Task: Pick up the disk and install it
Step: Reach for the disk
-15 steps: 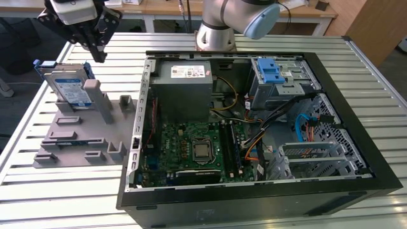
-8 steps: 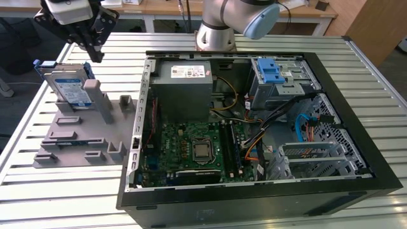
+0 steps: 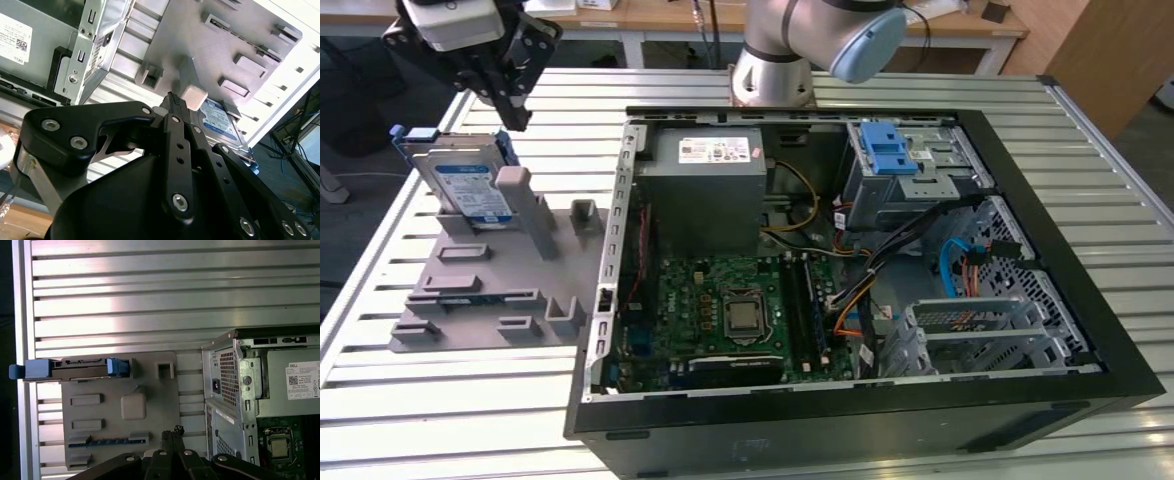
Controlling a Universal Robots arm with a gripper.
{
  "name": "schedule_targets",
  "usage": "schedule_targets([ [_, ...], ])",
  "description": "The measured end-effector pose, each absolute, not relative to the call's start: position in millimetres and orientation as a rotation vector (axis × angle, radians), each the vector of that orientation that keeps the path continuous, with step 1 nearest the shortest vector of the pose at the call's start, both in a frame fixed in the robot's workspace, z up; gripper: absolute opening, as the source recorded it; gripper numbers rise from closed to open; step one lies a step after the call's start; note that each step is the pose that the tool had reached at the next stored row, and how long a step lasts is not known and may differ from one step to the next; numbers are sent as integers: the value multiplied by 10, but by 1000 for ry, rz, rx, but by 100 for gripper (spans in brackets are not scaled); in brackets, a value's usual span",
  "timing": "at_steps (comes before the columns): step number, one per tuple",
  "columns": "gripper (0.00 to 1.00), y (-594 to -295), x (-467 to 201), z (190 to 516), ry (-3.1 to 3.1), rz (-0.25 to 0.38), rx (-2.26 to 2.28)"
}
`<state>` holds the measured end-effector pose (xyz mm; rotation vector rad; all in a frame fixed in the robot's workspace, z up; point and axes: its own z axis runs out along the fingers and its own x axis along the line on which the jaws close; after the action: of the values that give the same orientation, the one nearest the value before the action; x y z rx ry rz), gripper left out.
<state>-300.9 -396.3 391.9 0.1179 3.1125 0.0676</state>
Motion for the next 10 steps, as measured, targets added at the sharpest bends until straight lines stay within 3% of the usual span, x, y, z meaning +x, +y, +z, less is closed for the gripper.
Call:
schedule_targets([
  [10, 11, -3959, -3101, 3919, 3113, 68, 118],
])
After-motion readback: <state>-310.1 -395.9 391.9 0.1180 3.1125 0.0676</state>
